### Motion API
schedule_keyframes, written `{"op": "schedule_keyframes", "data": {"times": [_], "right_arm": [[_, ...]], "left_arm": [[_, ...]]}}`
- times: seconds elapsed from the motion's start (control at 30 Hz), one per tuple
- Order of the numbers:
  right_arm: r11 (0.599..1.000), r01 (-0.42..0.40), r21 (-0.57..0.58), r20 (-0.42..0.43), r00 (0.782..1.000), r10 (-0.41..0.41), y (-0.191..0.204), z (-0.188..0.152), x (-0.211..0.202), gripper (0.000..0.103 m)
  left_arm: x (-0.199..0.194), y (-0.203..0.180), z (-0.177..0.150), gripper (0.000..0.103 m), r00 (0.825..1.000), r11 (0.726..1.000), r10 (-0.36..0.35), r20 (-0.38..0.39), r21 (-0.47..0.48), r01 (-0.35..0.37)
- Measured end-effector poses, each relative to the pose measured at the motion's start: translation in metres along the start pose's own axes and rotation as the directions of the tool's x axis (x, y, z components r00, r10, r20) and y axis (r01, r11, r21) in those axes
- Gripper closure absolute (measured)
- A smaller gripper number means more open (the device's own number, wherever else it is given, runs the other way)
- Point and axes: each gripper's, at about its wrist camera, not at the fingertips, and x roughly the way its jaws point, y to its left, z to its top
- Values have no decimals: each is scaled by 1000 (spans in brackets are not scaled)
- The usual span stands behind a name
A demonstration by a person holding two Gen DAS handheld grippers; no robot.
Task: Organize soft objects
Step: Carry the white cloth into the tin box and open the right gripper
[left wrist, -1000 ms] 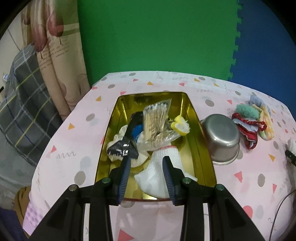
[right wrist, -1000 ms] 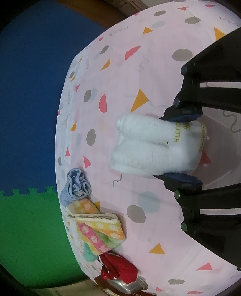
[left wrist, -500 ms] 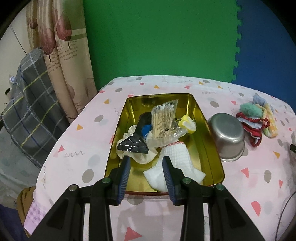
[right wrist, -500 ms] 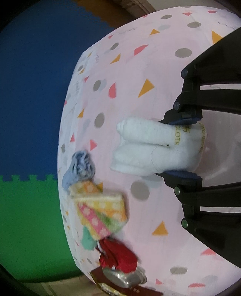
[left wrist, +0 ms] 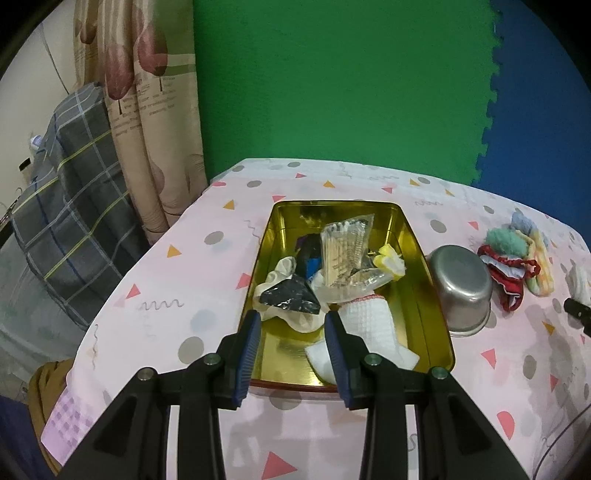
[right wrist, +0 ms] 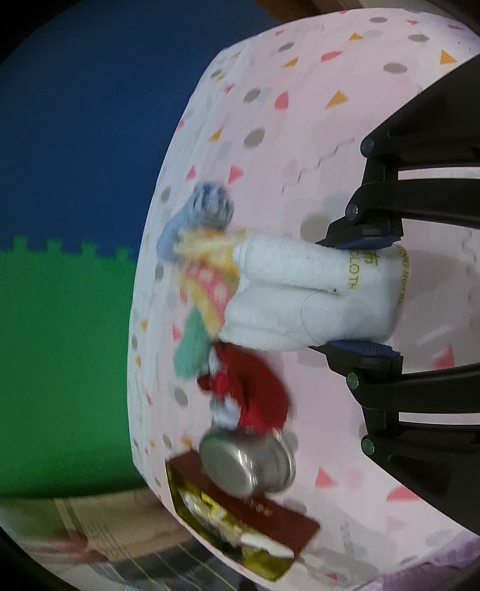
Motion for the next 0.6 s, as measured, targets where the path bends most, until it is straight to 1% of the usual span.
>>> {"op": "schedule_keyframes", "data": {"times": [0.3, 0.47, 0.6], "right_arm": [[989, -117, -86, 3, 993, 117, 69, 14, 2, 67], [975, -175, -140, 9, 984, 178, 107, 26, 0, 67], [956, -228, -183, 16, 972, 235, 143, 36, -3, 67]], "left_arm": [[-3, 13, 2, 67, 999, 999, 45, 4, -30, -45], [-4, 23, 3, 67, 998, 997, 59, 6, -56, -58], [-2, 32, 3, 67, 998, 994, 68, 0, -82, -68]]}}
